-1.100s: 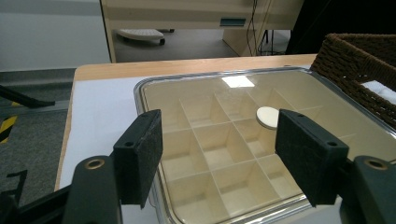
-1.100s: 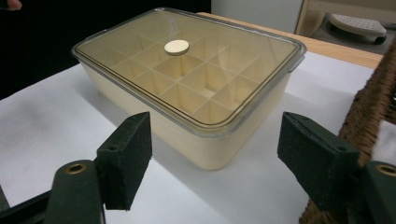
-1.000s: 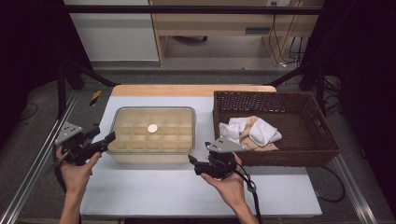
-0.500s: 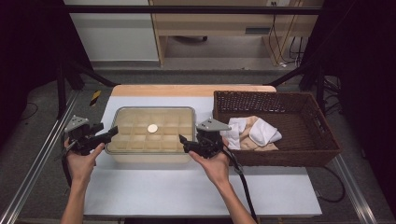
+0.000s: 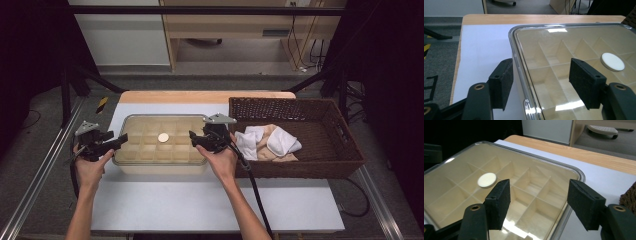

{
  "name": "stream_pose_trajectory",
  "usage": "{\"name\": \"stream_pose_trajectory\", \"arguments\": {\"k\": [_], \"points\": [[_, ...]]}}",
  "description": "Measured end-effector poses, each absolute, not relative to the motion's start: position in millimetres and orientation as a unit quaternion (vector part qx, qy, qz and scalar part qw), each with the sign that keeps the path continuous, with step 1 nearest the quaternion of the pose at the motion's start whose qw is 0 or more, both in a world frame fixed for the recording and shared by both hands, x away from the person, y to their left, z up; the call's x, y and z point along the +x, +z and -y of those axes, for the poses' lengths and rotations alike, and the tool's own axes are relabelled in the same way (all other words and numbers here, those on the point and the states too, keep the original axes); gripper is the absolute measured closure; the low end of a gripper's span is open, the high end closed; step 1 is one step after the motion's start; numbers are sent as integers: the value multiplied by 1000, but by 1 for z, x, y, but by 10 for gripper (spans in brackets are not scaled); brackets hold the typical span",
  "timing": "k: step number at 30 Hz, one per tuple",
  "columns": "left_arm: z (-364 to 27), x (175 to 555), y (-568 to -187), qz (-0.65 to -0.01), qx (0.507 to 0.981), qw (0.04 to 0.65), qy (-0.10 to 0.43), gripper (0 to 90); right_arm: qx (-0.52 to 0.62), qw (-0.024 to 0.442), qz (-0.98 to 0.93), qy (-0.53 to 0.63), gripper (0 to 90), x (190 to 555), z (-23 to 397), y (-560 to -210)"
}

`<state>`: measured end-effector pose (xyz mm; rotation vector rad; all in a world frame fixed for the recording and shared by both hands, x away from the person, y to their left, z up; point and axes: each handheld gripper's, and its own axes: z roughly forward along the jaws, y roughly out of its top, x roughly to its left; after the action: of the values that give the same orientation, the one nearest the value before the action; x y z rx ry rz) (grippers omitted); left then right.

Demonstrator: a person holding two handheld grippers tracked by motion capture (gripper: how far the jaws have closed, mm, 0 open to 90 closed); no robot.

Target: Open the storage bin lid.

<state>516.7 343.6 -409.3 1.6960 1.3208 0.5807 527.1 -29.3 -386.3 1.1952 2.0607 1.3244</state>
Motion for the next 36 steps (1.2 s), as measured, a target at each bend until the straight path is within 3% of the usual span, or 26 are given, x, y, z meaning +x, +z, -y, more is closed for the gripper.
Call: {"name": "stream_pose_trajectory", "arguments": {"k": [21, 36], "points": [[-341, 530, -424, -535, 703, 425, 198, 329, 502, 210, -726, 420, 285, 555, 22, -416], [-338, 532, -427, -532, 713, 427, 161, 216, 525, 135, -719, 435, 225, 567, 24, -427]]}}
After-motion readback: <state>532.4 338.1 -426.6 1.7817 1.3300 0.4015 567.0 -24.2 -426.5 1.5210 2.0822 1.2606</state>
